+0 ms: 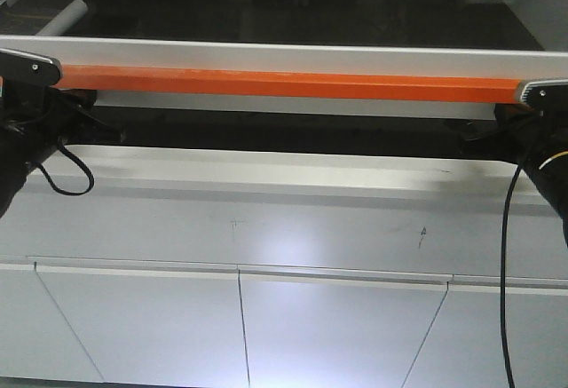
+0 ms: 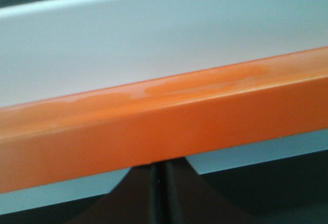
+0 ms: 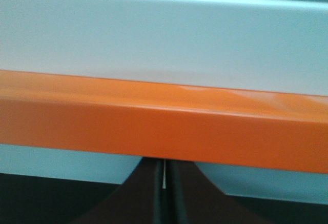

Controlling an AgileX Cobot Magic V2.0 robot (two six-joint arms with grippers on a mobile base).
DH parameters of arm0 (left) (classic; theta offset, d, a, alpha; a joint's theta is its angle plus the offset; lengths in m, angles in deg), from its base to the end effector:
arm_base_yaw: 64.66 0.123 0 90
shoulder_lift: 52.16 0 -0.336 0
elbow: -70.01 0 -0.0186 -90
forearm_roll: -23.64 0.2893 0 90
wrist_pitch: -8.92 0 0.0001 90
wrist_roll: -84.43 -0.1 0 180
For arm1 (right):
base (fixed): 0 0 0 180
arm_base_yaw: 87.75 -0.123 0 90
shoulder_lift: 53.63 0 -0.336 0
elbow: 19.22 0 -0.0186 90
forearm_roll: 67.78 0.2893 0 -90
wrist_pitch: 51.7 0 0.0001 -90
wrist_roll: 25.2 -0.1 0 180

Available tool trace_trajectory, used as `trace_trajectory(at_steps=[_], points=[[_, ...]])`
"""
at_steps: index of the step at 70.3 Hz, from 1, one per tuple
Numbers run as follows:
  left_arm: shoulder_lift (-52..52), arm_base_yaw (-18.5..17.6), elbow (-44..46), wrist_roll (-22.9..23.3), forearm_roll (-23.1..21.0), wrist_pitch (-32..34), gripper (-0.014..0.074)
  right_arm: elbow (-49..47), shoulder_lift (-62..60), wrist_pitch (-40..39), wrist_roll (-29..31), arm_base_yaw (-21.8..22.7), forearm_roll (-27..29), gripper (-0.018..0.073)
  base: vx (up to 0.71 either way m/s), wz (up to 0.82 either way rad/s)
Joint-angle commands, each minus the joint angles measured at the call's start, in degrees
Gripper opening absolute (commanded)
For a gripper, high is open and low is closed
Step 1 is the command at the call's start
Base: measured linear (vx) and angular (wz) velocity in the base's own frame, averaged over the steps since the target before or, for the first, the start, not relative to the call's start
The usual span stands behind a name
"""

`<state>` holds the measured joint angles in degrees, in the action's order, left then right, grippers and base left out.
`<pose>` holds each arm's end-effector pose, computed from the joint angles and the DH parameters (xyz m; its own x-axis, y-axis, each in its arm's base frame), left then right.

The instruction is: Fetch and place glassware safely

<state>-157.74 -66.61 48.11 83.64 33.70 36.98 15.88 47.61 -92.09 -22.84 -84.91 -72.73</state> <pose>0.4288 -0.0228 0.2683 -0.1481 0.1728 -0.9737 0.1418 0.9781 0.1521 0.3778 -0.0131 0.2455 -0.1041 -0.1017 -0.9894 -0.0173 0.9948 -0.1004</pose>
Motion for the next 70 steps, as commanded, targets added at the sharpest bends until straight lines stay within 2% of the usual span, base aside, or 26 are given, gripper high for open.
trace_trajectory(at_steps=[1, 26, 70], points=[[3.02, -0.08, 10.08, 0.02, -2.46, 18.05, -0.0007, -6.37, -5.4, -12.03, 1.25, 0.24, -0.94, -0.0001, -0.01, 0.05], [3.91, -0.08, 14.5, 0.02, -2.46, 15.37, -0.0007, -12.12, -6.11, -9.36, 0.99, 0.24, -2.11, -0.0001, -0.01, 0.02], [11.6, -0.08, 14.64, 0.02, -2.61, 13.74, -0.0007, -12.35, -14.6, -7.41, 1.0, 0.24, -3.04, -0.0001, 0.0, 0.0]])
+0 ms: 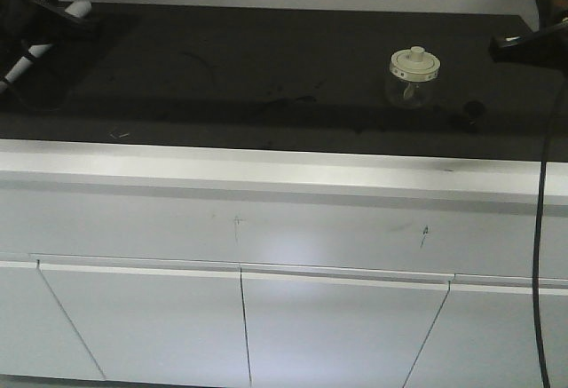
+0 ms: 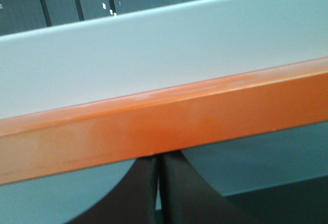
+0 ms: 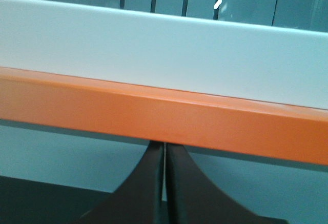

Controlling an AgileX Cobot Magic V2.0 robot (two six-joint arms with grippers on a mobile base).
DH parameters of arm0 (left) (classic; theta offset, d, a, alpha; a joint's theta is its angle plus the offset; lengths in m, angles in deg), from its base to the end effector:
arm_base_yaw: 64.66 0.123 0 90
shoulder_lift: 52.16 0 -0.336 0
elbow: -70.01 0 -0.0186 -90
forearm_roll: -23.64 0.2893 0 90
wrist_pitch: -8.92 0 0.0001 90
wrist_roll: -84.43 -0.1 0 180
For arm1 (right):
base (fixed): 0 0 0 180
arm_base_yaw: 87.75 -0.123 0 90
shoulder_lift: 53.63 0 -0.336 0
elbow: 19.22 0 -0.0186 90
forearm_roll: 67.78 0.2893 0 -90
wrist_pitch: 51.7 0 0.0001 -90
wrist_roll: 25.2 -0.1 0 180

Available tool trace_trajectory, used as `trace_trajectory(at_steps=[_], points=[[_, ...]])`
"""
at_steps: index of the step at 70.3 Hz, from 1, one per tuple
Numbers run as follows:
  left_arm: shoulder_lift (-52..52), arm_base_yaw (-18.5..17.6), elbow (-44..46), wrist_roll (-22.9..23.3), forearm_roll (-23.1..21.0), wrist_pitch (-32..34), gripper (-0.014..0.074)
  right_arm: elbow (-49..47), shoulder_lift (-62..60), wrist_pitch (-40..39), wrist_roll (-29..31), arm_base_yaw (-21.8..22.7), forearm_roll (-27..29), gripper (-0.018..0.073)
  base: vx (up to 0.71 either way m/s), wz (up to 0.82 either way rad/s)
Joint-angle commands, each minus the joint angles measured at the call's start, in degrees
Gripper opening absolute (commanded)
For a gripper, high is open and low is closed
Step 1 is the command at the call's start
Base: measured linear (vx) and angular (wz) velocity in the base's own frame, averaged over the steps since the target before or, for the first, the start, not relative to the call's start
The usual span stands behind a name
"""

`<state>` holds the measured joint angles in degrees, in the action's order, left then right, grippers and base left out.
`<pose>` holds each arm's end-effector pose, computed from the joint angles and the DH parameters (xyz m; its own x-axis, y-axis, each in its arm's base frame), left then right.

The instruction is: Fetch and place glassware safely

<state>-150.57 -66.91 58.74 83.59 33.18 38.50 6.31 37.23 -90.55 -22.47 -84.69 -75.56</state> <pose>0.4255 -0.0249 0.3919 0.1829 0.1515 -0.9714 0.0918 0.9811 0.1703 0.3698 -0.0113 0.3680 0.2131 -0.1641 -0.9631 0.0030 0.9859 -0.1673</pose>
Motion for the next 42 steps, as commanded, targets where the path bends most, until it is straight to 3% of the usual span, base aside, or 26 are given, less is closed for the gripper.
trace_trajectory(at_steps=[1, 42], points=[[4.65, 0.22, 4.01, 0.07, -2.09, 12.06, -0.0007, -2.77, -4.44, -8.87, 0.63, 0.02, -0.21, -0.0001, 0.0, 0.0], [6.77, 0.22, 4.01, 0.84, -2.09, 2.88, -0.0007, -2.59, -6.67, -1.46, -1.38, 0.02, -0.67, -0.0001, 0.0, 0.0]])
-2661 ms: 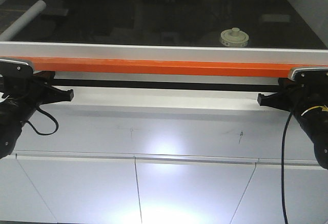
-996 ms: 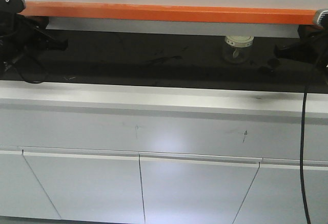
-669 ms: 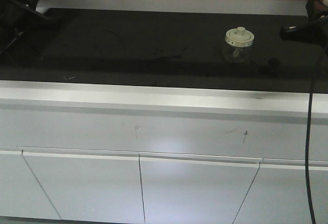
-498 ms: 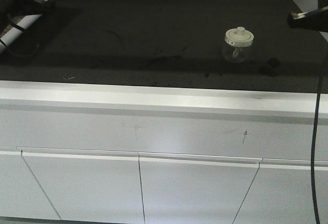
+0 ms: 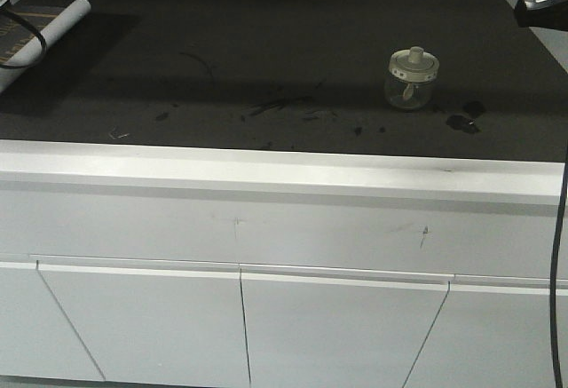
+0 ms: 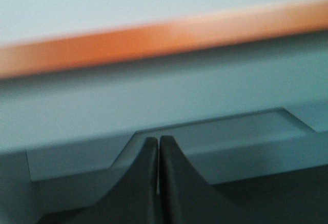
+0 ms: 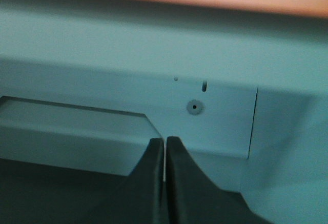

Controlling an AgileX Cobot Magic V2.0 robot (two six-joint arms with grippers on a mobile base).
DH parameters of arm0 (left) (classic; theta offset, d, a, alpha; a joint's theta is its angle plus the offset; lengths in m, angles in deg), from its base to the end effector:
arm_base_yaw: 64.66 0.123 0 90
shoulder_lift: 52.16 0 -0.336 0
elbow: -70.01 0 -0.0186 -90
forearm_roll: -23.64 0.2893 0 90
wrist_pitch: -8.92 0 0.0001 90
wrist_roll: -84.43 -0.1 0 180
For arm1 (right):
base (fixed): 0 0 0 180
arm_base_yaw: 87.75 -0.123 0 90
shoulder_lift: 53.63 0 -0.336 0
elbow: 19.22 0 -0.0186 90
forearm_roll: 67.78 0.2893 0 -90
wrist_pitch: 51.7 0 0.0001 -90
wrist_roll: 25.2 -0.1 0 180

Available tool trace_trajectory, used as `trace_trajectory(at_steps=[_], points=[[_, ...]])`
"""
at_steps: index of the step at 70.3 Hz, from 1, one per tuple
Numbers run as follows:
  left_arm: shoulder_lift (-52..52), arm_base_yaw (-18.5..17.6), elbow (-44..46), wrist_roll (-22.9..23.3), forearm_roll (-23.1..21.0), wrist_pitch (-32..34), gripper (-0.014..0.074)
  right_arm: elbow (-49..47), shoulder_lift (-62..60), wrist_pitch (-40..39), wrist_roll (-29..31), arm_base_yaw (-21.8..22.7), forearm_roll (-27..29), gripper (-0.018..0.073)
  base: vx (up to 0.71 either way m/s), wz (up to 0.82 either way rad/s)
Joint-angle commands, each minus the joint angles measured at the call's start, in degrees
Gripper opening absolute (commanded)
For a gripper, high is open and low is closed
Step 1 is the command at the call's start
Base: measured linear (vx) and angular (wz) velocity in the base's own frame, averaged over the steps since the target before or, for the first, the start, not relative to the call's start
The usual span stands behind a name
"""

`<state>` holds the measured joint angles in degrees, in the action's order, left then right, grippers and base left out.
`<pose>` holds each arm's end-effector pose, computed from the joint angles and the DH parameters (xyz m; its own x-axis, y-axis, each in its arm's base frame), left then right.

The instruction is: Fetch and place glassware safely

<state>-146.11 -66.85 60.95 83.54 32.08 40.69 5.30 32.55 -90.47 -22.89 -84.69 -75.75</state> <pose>0.4032 -0.0231 0.4427 0.3293 0.1276 -0.9356 0.0657 0.9853 0.1576 0.3497 -0.0100 0.4038 0.3062 -0.1645 -0.9376 0.0163 0.9857 -0.1676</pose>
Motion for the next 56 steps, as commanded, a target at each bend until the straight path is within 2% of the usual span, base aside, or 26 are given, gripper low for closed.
trace_trajectory(at_steps=[1, 13, 23, 34, 45, 56], points=[[2.36, 0.16, 1.8, 0.89, -0.99, 0.38, -0.0007, -1.6, -1.99, -1.35, -1.1, 0.02, -0.56, -0.0001, 0.0, 0.0], [3.12, 0.11, -0.22, 0.89, -0.99, -2.11, -0.0007, -1.6, -1.99, 4.91, -4.47, 0.02, -5.0, -0.0001, 0.0, 0.0], [4.06, 0.11, -4.65, 1.4, -0.99, -1.23, -0.0007, -1.05, -1.99, 8.07, -12.0, -0.13, -11.28, -0.0001, 0.0, 0.0], [4.41, 0.11, -12.16, 4.77, -0.76, 4.33, -0.0007, 3.67, -1.12, 4.75, -18.31, -0.13, -15.94, -0.0001, 0.0, 0.0], [4.41, 0.11, -18.71, 4.83, -0.56, 10.7, -0.0007, 9.22, 0.84, -0.71, -17.93, -0.13, -16.27, -0.0001, 0.0, 0.0], [4.41, 0.11, -21.78, 4.87, -0.56, 11.28, -0.0007, 9.95, 1.99, -2.73, -17.76, -0.13, -16.71, -0.0001, 0.0, 0.0]])
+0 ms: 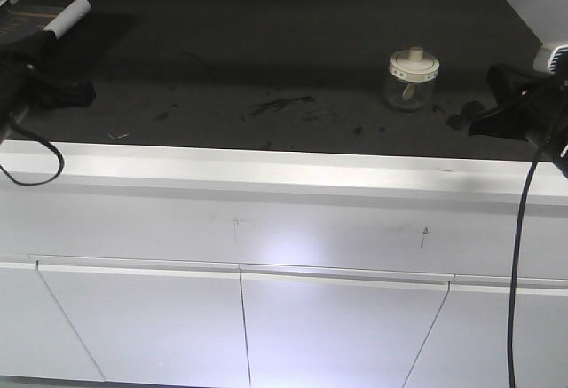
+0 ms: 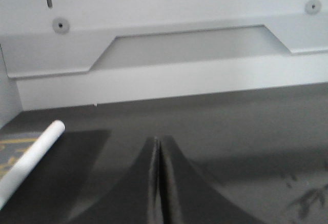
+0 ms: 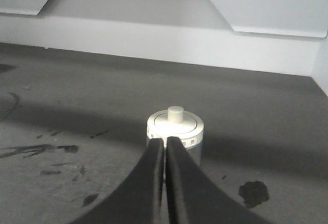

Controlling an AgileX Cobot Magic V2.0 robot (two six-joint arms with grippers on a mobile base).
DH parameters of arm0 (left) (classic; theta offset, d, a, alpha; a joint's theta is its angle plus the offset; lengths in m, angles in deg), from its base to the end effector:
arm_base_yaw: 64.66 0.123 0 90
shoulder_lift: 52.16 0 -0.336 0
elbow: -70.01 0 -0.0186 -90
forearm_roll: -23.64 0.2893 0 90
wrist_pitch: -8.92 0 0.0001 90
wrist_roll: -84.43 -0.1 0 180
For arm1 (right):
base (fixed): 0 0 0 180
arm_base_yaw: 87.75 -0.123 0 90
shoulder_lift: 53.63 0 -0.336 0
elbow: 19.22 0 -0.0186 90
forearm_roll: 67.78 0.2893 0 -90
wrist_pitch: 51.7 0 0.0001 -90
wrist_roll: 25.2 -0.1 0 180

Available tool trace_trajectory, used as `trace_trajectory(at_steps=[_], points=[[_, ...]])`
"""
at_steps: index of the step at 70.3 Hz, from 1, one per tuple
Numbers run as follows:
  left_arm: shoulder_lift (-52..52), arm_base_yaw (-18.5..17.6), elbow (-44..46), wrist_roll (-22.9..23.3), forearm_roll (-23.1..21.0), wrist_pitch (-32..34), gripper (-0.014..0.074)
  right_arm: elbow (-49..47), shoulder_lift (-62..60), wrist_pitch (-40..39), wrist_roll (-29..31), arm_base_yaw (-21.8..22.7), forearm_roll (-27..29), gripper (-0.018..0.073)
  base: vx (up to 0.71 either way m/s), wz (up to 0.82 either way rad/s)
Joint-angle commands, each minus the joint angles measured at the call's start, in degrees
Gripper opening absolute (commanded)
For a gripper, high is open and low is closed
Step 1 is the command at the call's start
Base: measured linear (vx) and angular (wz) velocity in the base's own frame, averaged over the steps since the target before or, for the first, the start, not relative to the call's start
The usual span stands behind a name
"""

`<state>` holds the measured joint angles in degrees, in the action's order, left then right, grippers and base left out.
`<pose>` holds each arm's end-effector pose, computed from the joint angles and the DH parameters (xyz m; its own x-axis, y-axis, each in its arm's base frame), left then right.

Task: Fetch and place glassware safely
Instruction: 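Move the right gripper above the glass jar's white lid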

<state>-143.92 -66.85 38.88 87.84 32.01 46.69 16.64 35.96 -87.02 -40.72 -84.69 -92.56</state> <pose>0.3620 -0.0228 0.3252 0.0869 0.0527 -0.9948 0.1222 0.9905 0.0632 0.3418 0.0060 0.3017 -0.0298 -0.0851 -0.9959 -0.1933 0.9780 -0.0778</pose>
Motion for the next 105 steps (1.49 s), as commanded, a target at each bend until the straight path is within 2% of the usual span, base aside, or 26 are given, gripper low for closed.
trace_trajectory(at_steps=[1, 13, 21, 30, 39, 48, 67, 80, 87, 105], points=[[2.21, 0.11, 0.14, 0.57, -0.5, 5.29, -0.0007, -1.39, -1.37, -6.26, 0.06, -0.13, 0.11, -0.0001, 0.0, 0.0], [2.21, 0.11, 0.08, 0.57, -0.5, 5.75, -0.0007, -1.59, -0.83, -5.8, 0.01, -0.13, 0.03, 0.0013, 0.0, 0.0], [2.21, 0.11, 0.08, 0.57, -0.5, 6.1, -0.0007, -2.38, 1.19, -4.86, -0.49, -0.13, -1.87, 0.0078, 0.0, 0.0], [2.21, 0.11, 0.08, 0.57, -0.5, 5.99, -0.0007, -5.32, 4.2, -3.17, -3.02, -0.13, -5.57, 0.0244, 0.0, 0.0], [2.21, 0.11, 0.08, 0.57, -0.5, 5.99, -0.0007, -10.02, 7.11, -2.59, -3.5, -0.13, -5.63, 0.0433, 0.0, 0.0], [2.11, 0.11, 0.08, 0.57, -0.5, 5.91, -0.0007, -15.32, 10.99, -0.94, -3.5, -0.13, -5.63, 0.0529, 0.0, 0.0], [2.04, 0.16, 0.08, 0.57, -0.5, 5.75, -0.0007, -27.46, 20.54, -0.02, -5.77, -0.26, -5.69, 0.0526, 0.0, 0.0], [2.04, 0.16, 0.08, 0.51, -0.5, 5.23, -0.0007, -36.13, 27.55, 0.76, -6.04, -2.91, -5.95, 0.0526, 0.0, 0.0], [2.04, 0.16, 0.08, 0.51, -0.5, 4.89, -0.0007, -41.51, 31.32, 3.71, -6.0, -4.6, -5.88, 0.0526, 0.0, 0.0], [2.04, 0.16, 0.08, 0.17, -0.5, 4.84, -0.0007, -52.02, 37.59, 11.01, -6.39, -5.09, -3.74, 0.0526, 0.0, 0.0]])
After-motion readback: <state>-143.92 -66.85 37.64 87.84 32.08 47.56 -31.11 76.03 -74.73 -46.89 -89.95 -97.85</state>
